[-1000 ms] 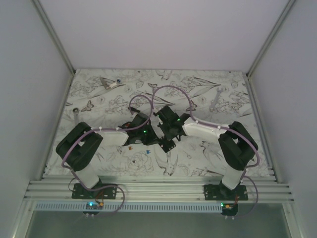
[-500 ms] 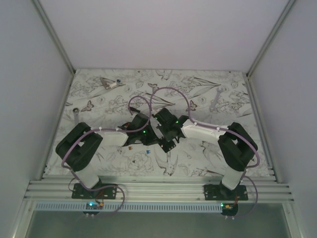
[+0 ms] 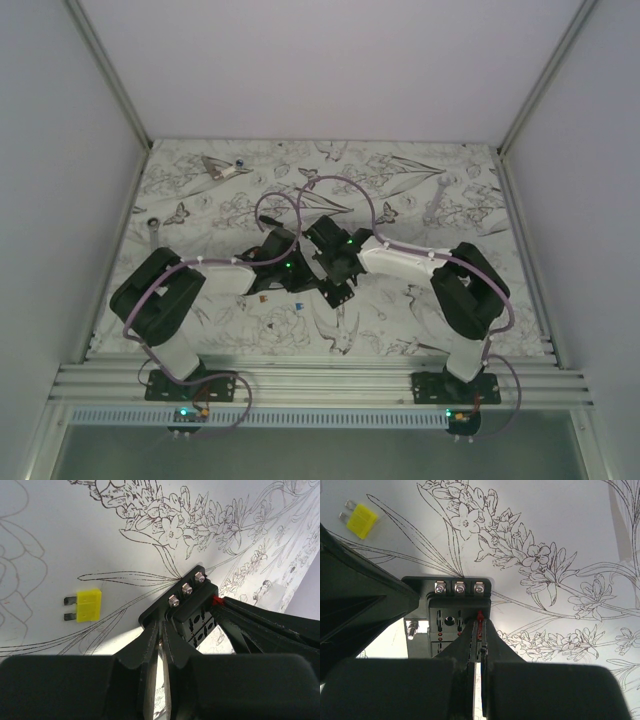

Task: Snap on the fuse box
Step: Install the fuse at the fuse box base.

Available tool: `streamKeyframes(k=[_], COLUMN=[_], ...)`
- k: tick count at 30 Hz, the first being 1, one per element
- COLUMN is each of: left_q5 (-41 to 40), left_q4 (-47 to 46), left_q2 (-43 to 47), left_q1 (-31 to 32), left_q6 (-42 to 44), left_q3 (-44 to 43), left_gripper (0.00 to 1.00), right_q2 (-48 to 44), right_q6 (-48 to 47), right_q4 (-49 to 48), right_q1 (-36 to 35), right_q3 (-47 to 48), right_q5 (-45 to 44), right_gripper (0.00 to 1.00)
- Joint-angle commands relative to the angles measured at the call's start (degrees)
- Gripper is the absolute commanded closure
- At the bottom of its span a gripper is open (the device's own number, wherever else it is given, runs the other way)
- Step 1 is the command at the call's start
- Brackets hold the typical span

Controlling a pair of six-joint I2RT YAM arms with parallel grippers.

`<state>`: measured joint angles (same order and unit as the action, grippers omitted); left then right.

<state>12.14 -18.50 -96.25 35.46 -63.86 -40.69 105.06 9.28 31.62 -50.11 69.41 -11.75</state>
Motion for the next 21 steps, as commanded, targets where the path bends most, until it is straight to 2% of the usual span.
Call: streamKeyframes(k=[1,3,9,13,21], left_q5=[-3.0,-2.5,-2.3,-2.2,-2.4], left_q4=[5.1,5.1,5.1,5.1,5.3], left_q2=[-0.9,-1.0,-0.7,-0.7,1.2], left_q1=[-0.6,-0.5,-0.1,0.2,0.3], left_q6=[2.7,2.8,3.4,3.7,5.1], left_q3=[2.1,1.8,1.2,0.2,-2.0], left_gripper=[0.87,0.87,0.87,0.87,0.83], right_q2=[6.1,4.6,-1.7,-3.0,-7.4], right_q6=[-0.5,-0.4,-0.4,-0.1,1.3], right_q4=[4.8,3.5,-0.4,-1.5,-3.5], right_q1=[-0.9,-0.9,-0.9,-0.8,-0.8], right_q3=[-4.8,-5.0,-3.5,-0.8,1.4], right_q5=[2.0,2.4,4.6,2.9,-1.0], right_gripper=[1.00,1.00,0.80,0.75,0.70])
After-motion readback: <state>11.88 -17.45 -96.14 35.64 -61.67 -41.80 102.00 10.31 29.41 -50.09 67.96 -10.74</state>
